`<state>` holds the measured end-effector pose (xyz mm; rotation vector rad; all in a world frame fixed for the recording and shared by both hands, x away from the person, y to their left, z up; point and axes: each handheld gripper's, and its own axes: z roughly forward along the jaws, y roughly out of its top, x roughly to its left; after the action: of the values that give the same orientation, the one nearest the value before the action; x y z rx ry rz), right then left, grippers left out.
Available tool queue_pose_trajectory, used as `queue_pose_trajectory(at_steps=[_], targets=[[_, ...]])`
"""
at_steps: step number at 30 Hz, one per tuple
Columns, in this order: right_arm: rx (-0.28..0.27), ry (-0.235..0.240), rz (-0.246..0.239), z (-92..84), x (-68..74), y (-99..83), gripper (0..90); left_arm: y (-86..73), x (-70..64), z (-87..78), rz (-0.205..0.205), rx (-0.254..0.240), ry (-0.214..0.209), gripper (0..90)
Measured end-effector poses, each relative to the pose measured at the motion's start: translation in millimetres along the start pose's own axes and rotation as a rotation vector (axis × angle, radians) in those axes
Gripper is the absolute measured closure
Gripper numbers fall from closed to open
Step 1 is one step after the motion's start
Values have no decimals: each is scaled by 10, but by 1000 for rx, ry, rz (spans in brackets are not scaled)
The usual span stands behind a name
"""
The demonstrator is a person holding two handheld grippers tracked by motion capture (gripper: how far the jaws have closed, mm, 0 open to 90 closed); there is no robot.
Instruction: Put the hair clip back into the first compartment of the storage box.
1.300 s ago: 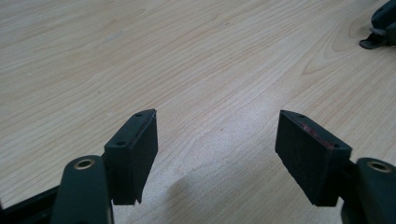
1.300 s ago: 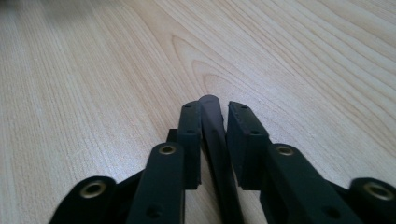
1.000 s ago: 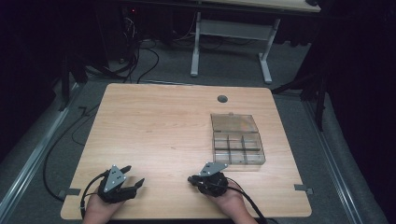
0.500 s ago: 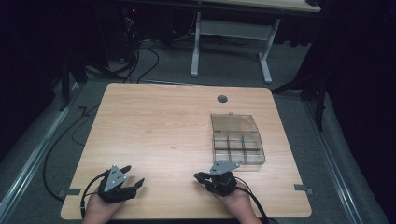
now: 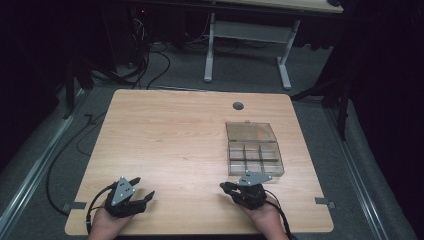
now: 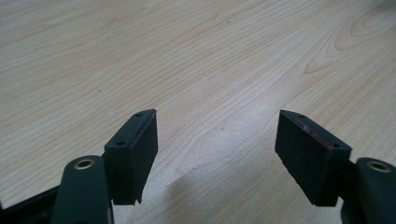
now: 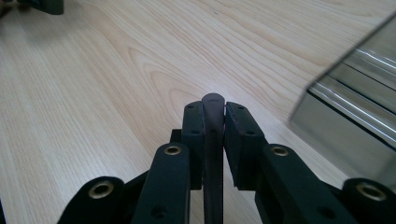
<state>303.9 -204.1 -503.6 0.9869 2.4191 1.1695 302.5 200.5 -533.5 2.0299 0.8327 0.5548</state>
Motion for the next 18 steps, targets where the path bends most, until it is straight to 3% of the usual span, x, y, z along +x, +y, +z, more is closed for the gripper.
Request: queue_pose_trajectory(at_steps=[11, 18], targets=[[25, -95, 82, -289, -264, -336, 787, 1, -1, 4, 0, 3, 2, 305], [38, -149, 105, -396, -365, -458, 787, 2, -2, 5, -1, 3, 3, 305]])
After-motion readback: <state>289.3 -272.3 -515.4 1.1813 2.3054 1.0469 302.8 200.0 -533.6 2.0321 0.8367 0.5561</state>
